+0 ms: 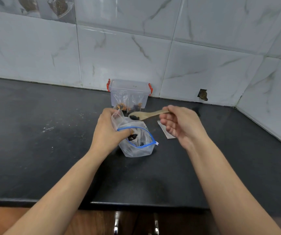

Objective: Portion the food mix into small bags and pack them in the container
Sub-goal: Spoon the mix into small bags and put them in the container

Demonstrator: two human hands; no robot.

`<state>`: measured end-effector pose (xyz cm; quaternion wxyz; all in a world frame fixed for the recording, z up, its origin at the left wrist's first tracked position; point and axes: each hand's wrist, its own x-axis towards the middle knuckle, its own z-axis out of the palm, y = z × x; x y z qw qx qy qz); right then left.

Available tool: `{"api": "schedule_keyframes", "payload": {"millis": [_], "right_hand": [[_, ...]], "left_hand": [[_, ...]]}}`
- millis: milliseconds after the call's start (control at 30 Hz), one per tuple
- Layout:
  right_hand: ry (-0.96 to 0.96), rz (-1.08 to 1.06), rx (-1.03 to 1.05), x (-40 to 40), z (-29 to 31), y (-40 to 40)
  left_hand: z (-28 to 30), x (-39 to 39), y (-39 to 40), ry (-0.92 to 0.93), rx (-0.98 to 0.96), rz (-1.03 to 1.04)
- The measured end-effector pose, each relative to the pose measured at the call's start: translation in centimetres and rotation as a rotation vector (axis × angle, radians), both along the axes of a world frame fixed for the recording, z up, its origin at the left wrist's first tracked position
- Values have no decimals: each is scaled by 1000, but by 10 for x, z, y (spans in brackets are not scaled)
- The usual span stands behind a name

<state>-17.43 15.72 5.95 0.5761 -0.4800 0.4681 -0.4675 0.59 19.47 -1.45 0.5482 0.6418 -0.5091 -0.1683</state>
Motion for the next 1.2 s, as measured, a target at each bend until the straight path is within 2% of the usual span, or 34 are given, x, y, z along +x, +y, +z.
{"api": "schedule_keyframes", "payload": {"millis": [100, 167, 267, 333, 400, 467, 500, 567, 667, 833, 967, 1067, 1200], "right_hand": [[126, 41, -140, 21, 19, 7], [338, 70, -372, 35, 25, 15], [784, 133, -806, 54, 27, 30], [900, 69, -963, 57, 26, 34], [745, -10, -920, 49, 28, 31], [566, -94, -760, 33, 27, 21], [536, -117, -677, 24, 24, 14], [599, -104, -551, 12, 12, 6], [702, 17, -490, 8, -11, 7], [898, 67, -756, 18, -47, 11], [1033, 35, -868, 27, -70, 3], [1072, -5, -854, 29, -77, -1], [966, -59, -691, 34, -82, -4]], "left_hand": [[3, -2, -1, -32, -2, -3], [3, -3, -2, -37, -10, 2], [3, -3, -2, -28, -16, 8], [3, -1, -1, -4, -21, 8], [2, 2, 2, 3, -16, 31], [1, 5, 4, 6, 13, 53], [0, 7, 4, 15, 39, 62], [-2, 9, 4, 51, 102, 70], [-6, 10, 1, 140, 182, 34], [-9, 6, -5, 348, 220, -17], [-9, 10, -9, 414, 251, -65], [-10, 14, -11, 431, 298, -171], [-4, 9, -11, 502, 321, -268]]}}
